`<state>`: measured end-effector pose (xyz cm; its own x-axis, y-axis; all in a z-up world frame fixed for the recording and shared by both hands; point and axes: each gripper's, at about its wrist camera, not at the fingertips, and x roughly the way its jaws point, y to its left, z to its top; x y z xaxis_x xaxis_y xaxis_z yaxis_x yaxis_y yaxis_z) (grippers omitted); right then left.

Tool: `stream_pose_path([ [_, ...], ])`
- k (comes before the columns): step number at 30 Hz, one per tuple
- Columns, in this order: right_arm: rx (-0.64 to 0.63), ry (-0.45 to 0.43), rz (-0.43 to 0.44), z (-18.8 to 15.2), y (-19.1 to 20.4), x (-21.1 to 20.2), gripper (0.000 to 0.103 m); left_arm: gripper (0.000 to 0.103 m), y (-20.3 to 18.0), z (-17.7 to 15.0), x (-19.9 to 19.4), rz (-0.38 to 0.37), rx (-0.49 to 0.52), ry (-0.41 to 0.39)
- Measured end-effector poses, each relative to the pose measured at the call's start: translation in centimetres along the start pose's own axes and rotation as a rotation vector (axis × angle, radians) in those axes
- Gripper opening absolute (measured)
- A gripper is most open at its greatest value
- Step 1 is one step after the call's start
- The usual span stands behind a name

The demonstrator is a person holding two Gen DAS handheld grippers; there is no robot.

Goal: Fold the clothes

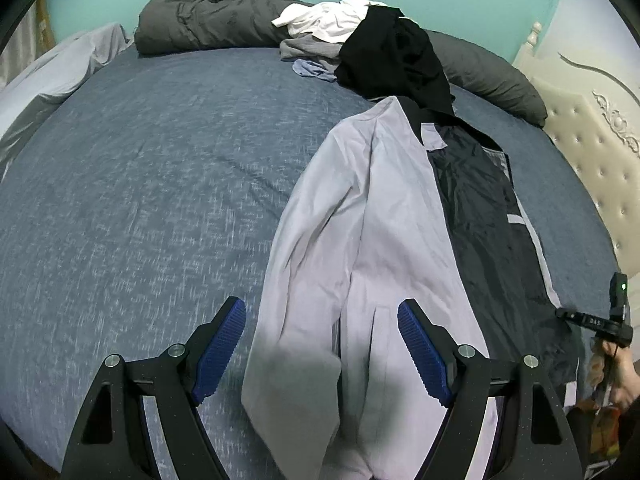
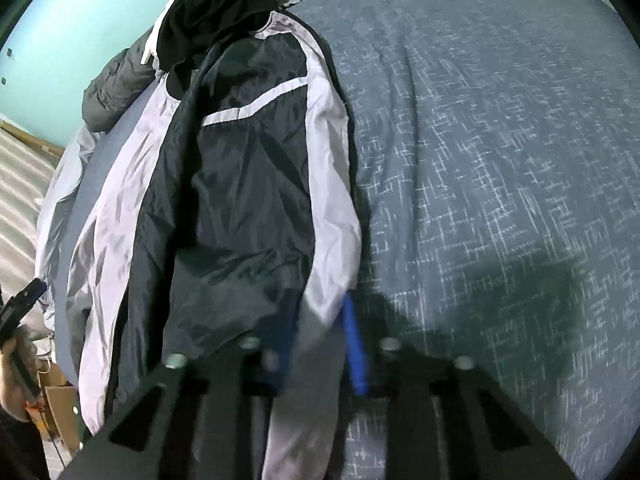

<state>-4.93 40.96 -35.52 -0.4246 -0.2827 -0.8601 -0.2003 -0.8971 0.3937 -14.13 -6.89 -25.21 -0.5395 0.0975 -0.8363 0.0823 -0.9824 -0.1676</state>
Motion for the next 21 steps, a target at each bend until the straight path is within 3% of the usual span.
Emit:
stream_pose_path([
  [3, -0.033, -0.032, -0.030, 0.0, 0.7, -1.2, 0.003, 0.082, 0.3, -0.7, -0.4, 0.004, 0.001, 0.001],
  [10, -0.158, -0.134, -0.129, 1.2, 4.1, -5.1, 0.002, 0.082, 1.6, -1.9, -1.6, 0.005, -0.015, -0.009],
  [16, -0.170, -0.175, -0.179, 3.0, 5.1, -8.1, 0.002, 0.082, 3.0, -2.3, -2.5, 0.007, -0.034, -0.024],
  [21, -0.205, -0.219, -0.066, 3.5, 9.7, -10.2, 0.002, 0.082, 4.0, -2.3, -2.9, 0.002, -0.060, -0.034],
])
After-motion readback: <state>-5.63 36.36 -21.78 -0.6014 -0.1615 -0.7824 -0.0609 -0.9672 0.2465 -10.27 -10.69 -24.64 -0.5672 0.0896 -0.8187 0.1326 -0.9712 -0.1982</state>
